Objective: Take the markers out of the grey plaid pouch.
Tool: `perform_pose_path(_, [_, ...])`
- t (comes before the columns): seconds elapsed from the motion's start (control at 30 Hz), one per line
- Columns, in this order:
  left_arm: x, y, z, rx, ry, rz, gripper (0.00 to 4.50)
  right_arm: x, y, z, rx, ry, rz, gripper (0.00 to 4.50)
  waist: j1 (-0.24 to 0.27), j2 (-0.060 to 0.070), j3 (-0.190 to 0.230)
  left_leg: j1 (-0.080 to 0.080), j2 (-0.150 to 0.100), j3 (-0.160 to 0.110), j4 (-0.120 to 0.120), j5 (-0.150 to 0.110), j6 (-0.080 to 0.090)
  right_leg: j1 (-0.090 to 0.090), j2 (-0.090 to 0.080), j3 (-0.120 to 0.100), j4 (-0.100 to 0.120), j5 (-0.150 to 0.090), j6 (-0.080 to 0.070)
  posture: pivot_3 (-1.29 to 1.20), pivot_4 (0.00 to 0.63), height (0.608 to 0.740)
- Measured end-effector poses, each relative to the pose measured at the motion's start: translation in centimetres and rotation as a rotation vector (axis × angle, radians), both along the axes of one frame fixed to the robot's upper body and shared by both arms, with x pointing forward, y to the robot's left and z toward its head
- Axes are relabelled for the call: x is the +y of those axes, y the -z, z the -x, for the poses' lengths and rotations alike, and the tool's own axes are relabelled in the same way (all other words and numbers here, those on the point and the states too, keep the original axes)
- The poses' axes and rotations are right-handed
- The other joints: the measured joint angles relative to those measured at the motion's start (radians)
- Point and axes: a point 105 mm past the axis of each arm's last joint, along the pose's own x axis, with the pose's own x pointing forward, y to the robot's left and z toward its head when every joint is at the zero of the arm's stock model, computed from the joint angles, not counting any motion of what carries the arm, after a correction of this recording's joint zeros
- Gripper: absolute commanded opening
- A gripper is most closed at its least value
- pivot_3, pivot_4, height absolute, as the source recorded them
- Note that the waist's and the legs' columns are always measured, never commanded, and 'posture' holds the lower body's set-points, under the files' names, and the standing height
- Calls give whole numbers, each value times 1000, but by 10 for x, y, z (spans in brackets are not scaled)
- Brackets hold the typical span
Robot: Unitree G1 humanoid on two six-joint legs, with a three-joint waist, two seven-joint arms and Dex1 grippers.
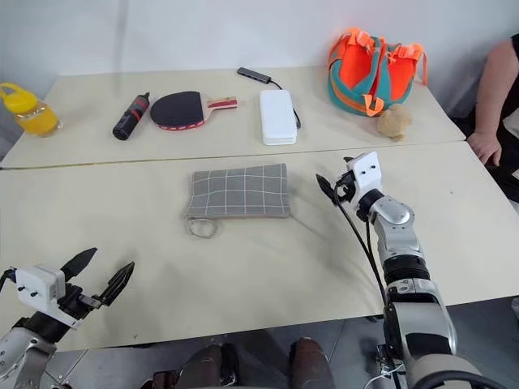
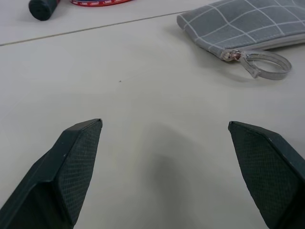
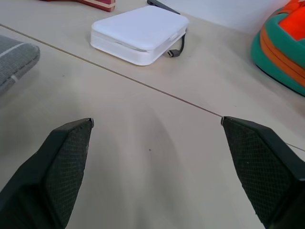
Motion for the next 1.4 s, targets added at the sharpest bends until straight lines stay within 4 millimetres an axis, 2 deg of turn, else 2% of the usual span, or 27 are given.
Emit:
perform_pose_path(0.17, [-1,-4,-3,-23,2,-5,4500,1,-2,0,-11,-5,2,4483,-1,0,0,0,0,0,0,0,0,0,0,0,0,0,0,0,150,740])
perform_pose_path(0.37, [-10,-11,-15,-52,68,-14,4500,-2,4,6,-9,-3,11,4483,-1,0,0,0,0,0,0,0,0,0,0,0,0,0,0,0,150,740])
perform_pose_path(0.4, [-8,-12,-19,-55,71,-15,4500,-1,1,7,-14,-6,8,4312,-1,0,0,0,0,0,0,0,0,0,0,0,0,0,0,0,150,740])
perform_pose_path(0.5, [-6,-13,-28,-68,82,-9,4500,6,-8,10,-39,-34,-11,3611,-1,0,0,0,0,0,0,0,0,0,0,0,0,0,0,0,150,740])
perform_pose_path(0.6, [-7,-14,-40,-83,101,-25,4500,22,-16,14,-62,-80,-29,2518,-3,0,0,0,1,0,0,0,0,0,1,0,1,0,0,0,150,740])
perform_pose_path(0.73, [-11,-24,-63,-148,119,-83,4500,60,-27,19,-76,-166,-100,1077,-1,0,0,0,0,0,0,0,-1,-1,1,0,2,0,0,0,150,740])
perform_pose_path(0.83, [-11,-25,-80,-168,132,-155,4500,85,-27,22,-69,-208,-127,46,0,0,0,0,0,0,0,0,-1,-1,1,-1,2,0,0,0,150,740])
perform_pose_path(0.97, [-23,-27,-100,-203,218,-262,4500,111,-7,22,-21,-219,-58,16,2,0,0,-5,0,0,0,0,-1,-6,1,-2,3,0,0,0,150,740])
perform_pose_path(1.1, [-23,-23,-114,-206,289,-400,4500,115,19,19,44,-193,55,16,1,0,0,-7,0,1,0,1,-1,-11,0,-1,11,0,0,0,150,740])
perform_pose_path(1.23, [-35,-26,-133,-249,355,-489,4500,115,23,20,43,-179,101,16,1,-1,0,-7,0,2,1,1,-1,-12,0,-1,11,0,0,0,150,740])
perform_pose_path(1.4, [-48,-28,-147,-295,421,-576,4500,109,24,21,43,-169,110,16,1,-1,-1,-7,0,3,2,2,-1,-13,0,-1,12,0,0,0,150,740])
